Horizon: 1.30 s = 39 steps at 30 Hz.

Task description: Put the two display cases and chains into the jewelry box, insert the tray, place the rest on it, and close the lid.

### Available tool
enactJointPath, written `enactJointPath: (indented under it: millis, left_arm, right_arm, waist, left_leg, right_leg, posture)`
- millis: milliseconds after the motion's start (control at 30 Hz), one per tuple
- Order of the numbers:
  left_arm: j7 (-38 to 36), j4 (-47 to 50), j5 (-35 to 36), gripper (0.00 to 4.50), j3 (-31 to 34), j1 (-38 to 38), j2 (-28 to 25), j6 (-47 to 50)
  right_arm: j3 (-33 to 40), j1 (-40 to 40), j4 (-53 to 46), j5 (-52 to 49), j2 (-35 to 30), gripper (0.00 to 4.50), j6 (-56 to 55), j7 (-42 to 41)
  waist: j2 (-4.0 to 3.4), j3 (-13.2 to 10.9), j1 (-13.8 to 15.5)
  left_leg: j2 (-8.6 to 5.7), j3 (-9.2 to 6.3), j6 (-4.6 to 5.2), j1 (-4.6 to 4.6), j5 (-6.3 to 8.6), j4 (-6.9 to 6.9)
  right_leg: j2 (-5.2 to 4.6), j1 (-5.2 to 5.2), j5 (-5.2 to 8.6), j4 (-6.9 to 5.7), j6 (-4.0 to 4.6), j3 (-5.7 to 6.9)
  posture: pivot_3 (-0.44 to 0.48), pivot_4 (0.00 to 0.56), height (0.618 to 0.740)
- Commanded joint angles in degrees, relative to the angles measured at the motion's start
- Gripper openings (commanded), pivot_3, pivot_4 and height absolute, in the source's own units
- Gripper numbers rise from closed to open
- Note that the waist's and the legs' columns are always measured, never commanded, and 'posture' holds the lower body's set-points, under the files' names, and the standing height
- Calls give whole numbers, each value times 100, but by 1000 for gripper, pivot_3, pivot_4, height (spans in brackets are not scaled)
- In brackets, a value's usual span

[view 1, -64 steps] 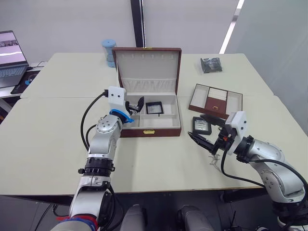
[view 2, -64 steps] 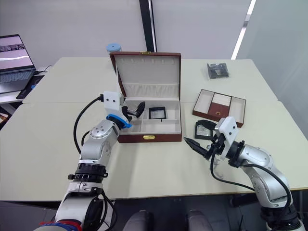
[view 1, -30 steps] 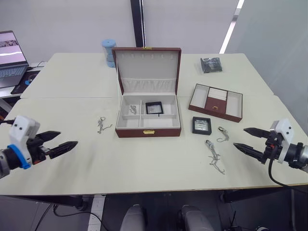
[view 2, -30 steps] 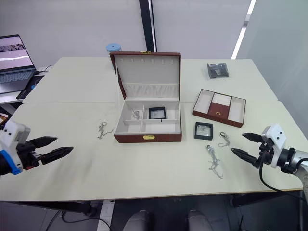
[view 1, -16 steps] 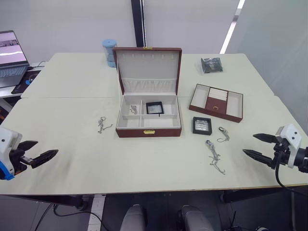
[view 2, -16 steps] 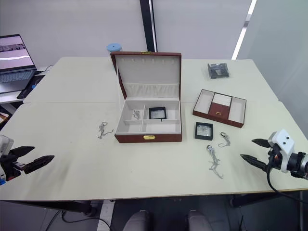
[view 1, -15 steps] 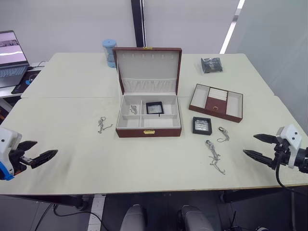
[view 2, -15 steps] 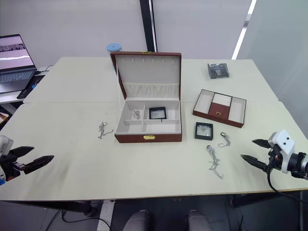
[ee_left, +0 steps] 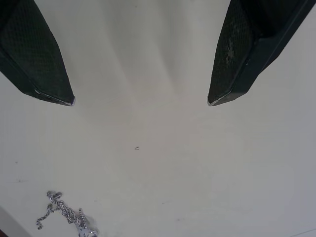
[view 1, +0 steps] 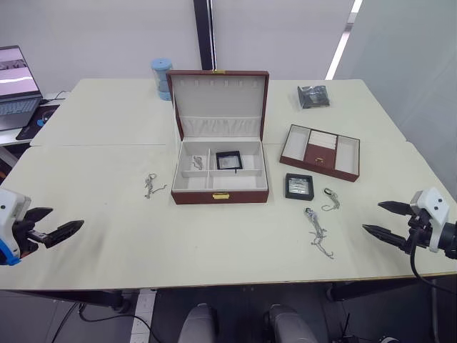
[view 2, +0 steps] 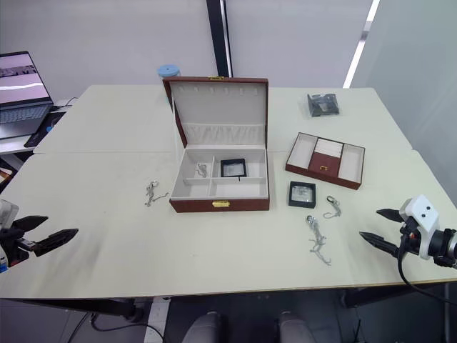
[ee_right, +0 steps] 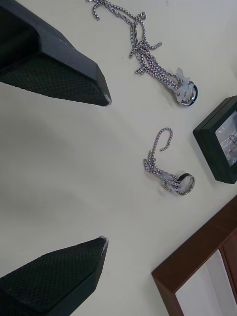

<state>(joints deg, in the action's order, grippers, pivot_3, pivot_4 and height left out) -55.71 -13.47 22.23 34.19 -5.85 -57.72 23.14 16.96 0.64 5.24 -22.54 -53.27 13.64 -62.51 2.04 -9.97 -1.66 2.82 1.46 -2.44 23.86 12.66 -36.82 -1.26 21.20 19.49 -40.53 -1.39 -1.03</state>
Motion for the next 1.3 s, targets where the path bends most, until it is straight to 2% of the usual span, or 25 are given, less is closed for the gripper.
enactJointPath:
  millis: [33,200,333,500,667,900,1067,1300]
  left_arm:
    - [40,176,22,4453,77,55,-25,-20]
    - [206,417,169,4453,126,106,224,56]
    - [528,731,276,4453,144,202,572,122]
    - [1245,1147,353,4453,37,397,1199,309]
    - [2071,1527,279,4453,-178,631,1963,272]
    - [3027,1933,160,4453,-685,1033,2869,169]
    - [3728,1977,-209,4453,-1087,1342,3329,61]
    - [3992,1631,-607,4453,-1504,1635,3450,-122]
  right_arm:
    - [143,-99,-100,-31,-66,4500,-61,-39]
    - [50,-144,-298,-100,58,4500,-35,-21]
    - [-60,-216,-812,-303,297,4500,163,54]
    - [-468,-335,-1789,-557,620,4500,557,180]
    - [-1082,-800,-2471,-687,1057,4500,903,454]
    - [-1885,-1413,-2529,-440,1619,4500,1014,729]
    - [-2251,-1722,-2469,-330,2015,4500,1079,943]
    - [-2420,-1820,-2521,-338,2246,4500,1161,1098]
  waist:
    - [0,0,0]
    - [0,0,0]
    - [0,0,1]
    - [1,1,-3]
    - [4,2,0]
    - [9,6,15]
    - [12,7,15]
    - [14,8,15]
  left_leg:
    - [0,0,0,0,0,0]
    - [0,0,0,0,0,0]
    - [1,-3,0,1,0,-2]
    - [0,-5,0,1,0,-3]
    - [-1,-10,0,1,0,-8]
    - [-3,-16,-1,3,0,-12]
    - [-6,-14,-1,3,0,-12]
    - [-4,-18,-1,3,-1,-12]
  right_leg:
    - [0,0,0,0,0,0]
    - [0,-1,0,0,0,0]
    - [0,-2,0,-2,0,1]
    - [1,-2,0,-5,0,0]
    - [1,-5,0,-6,0,3]
    - [2,-7,-1,-7,0,8]
    - [3,-7,-1,-8,0,5]
    - [6,-6,-1,-10,0,9]
  posture:
    - [0,150,740]
    - [0,150,740]
    - [0,150,740]
    - [0,150,740]
    - [0,150,740]
    - [0,150,740]
    - [0,150,740]
    - [0,150,740]
